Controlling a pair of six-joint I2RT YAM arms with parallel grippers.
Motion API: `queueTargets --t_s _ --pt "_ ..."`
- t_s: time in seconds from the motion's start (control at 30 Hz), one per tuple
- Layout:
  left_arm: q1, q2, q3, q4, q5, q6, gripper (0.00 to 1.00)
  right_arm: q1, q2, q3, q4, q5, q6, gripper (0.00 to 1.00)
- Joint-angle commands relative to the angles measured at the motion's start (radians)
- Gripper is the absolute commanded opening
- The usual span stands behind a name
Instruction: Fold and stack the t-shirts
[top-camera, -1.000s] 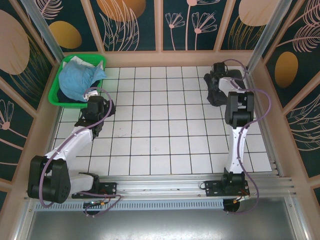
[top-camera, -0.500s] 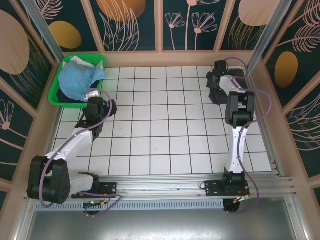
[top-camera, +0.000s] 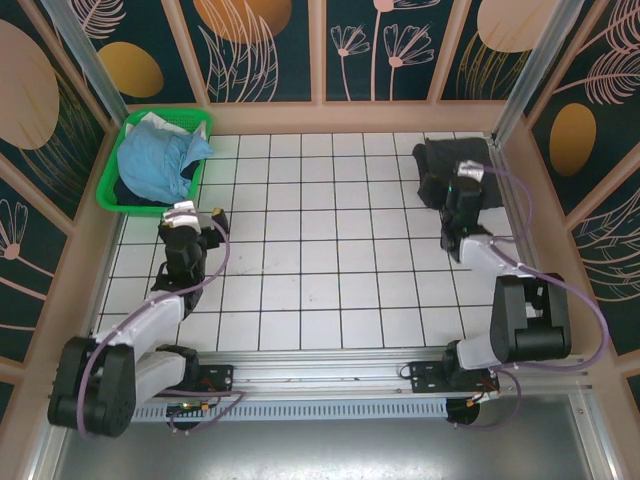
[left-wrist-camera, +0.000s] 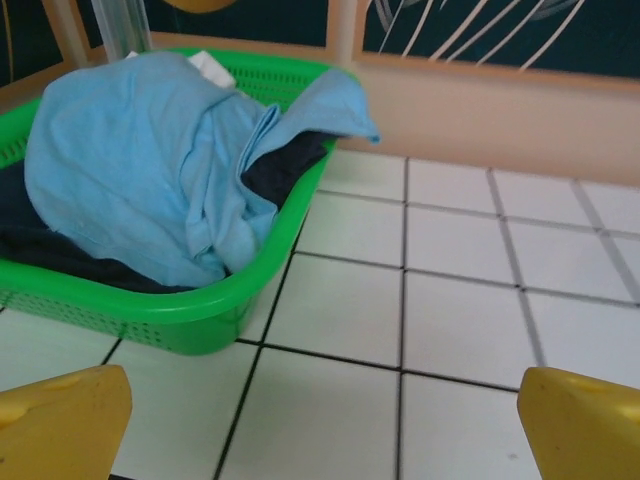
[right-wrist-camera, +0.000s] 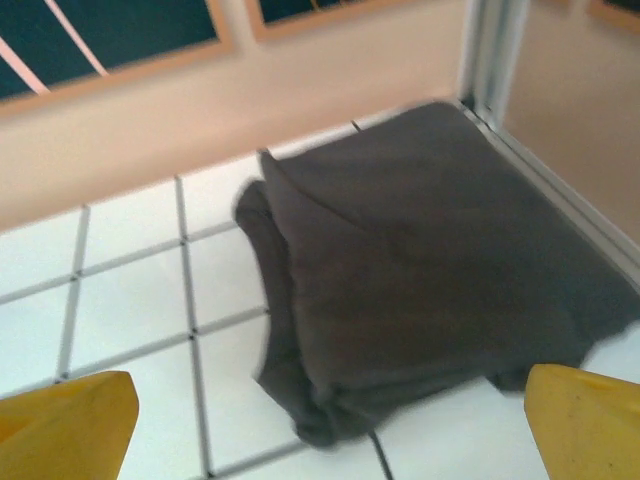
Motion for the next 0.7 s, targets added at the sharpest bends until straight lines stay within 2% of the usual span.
queueTargets --t_s 0.0,0.07,0.1,0.13,0.17,0.2,0.27,0.4,0.47,0.5,0.53,0.57,0.63,0.67 --pt "0.008 0.142 0.031 0.108 -0.075 0.101 0.98 -0.039 0.085 -0.089 0.287 -0.053 -0.022 0.99" --pt "0.012 0.231 0.010 0.233 -0.065 0.053 0.98 -0.055 0.131 -0.008 0.167 -0.118 -0.020 0.99" --pt "0.014 0.267 -0.003 0.302 -0.023 0.055 0.99 -0.055 0.152 0.008 0.179 -0.130 -0.033 0.99" --pt "0.014 0.292 0.015 0.321 0.007 0.066 0.99 -0.056 0.158 0.001 0.231 -0.123 -0.034 0.99" --pt "0.014 0.307 0.058 0.236 -0.018 0.052 0.99 -0.056 0.157 -0.026 0.308 -0.116 -0.043 0.99" --pt "0.014 0.322 0.074 0.225 -0.050 0.042 0.99 -0.058 0.152 -0.055 0.376 -0.120 -0.061 0.99" --pt "0.018 0.314 0.055 0.247 -0.043 0.075 0.99 -0.061 0.130 -0.090 0.415 -0.085 -0.066 0.99" --pt "0.061 0.257 -0.099 0.525 -0.057 0.109 0.99 -0.067 0.037 -0.174 0.403 -0.014 -0.059 0.99" --pt "0.114 0.338 -0.117 0.642 -0.017 0.061 0.99 -0.066 -0.001 -0.200 0.365 0.002 -0.066 0.99" --pt "0.151 0.362 -0.126 0.691 0.045 0.040 0.99 -0.060 -0.008 -0.233 0.395 0.015 -0.084 0.99" --pt "0.165 0.332 -0.125 0.633 0.077 0.032 0.99 -0.051 -0.005 -0.274 0.456 0.051 -0.089 0.99" --pt "0.166 0.343 -0.125 0.644 0.079 0.038 0.99 -0.050 0.010 -0.341 0.570 0.072 -0.084 0.99" --pt "0.166 0.363 -0.135 0.680 0.108 0.049 0.99 -0.050 0.078 -0.446 0.832 0.036 -0.111 0.99" --pt "0.166 0.369 -0.145 0.704 0.109 0.051 0.99 -0.027 0.069 -0.449 0.804 0.014 -0.138 0.99"
